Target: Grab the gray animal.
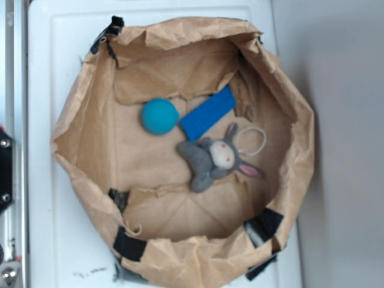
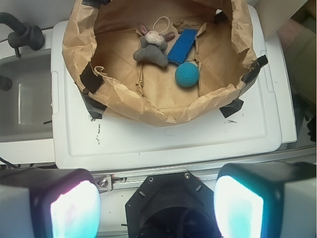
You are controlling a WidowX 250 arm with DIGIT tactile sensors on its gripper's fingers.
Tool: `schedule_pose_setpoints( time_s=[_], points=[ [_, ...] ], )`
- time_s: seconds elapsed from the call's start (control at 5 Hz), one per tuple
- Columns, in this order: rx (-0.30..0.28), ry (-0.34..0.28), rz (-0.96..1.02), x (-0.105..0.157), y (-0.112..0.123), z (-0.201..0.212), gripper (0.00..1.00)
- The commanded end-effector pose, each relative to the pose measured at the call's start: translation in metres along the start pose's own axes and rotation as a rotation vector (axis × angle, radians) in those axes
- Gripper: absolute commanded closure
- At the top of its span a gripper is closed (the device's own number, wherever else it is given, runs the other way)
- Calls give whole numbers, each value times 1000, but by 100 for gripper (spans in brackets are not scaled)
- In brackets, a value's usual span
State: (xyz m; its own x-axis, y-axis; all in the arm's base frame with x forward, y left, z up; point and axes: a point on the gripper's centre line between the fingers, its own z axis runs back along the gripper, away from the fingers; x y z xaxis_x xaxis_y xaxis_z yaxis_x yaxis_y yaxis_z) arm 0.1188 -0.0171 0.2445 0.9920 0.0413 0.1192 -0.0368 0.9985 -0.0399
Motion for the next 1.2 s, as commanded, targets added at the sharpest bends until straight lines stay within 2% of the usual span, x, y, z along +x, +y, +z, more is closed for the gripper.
schedule_pose_setpoints(
  time_s=[0.0,0.2,0.4,0.6,1.0],
  points=[
    [0,0,0,0,0,0,0],
    [8,-13,114,49,6,-13,0],
    [20,10,175,96,10,-37,0],
    [61,13,258,132,16,-64,0],
    [61,13,258,132,16,-64,0]
  ],
)
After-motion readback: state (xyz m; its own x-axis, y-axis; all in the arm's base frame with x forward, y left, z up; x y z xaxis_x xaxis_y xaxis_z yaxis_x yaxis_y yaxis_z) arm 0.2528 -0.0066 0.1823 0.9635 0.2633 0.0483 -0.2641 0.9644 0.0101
